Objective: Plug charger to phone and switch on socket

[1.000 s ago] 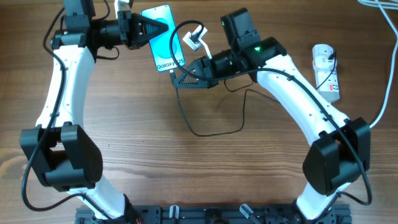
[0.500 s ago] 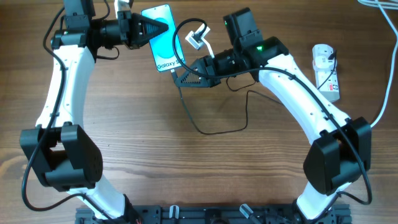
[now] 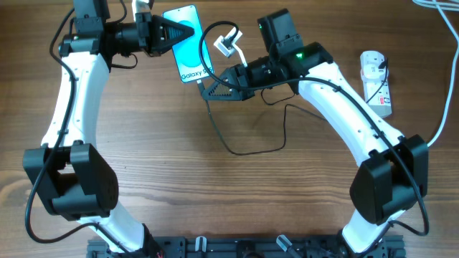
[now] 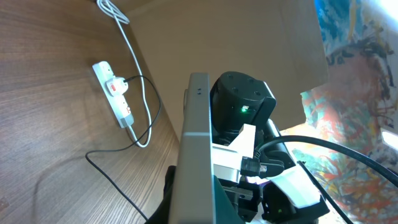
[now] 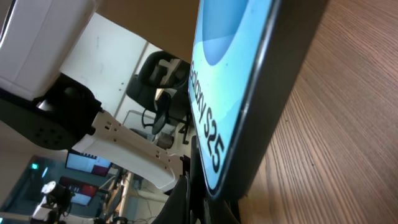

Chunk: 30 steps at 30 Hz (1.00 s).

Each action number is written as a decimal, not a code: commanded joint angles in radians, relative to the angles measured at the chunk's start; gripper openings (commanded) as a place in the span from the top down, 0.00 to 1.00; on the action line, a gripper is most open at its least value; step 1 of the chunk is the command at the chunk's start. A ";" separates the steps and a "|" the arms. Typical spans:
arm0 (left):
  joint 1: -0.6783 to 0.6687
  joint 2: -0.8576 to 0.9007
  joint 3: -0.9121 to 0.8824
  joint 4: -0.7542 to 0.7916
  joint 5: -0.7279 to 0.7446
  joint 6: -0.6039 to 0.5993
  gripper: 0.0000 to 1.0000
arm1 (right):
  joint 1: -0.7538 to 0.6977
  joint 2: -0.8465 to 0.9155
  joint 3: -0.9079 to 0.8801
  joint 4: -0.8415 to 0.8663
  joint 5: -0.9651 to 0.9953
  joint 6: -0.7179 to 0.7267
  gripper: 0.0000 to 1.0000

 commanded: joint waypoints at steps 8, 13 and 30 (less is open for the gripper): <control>-0.010 -0.021 0.011 0.000 0.079 0.027 0.96 | -0.029 -0.006 0.007 0.009 0.002 0.022 0.95; -0.010 -0.021 0.011 0.011 0.079 0.026 0.96 | -0.029 -0.006 0.007 0.012 0.003 0.045 0.95; -0.011 -0.021 0.011 0.015 0.078 0.011 0.96 | -0.027 -0.006 0.007 0.131 0.022 0.177 0.95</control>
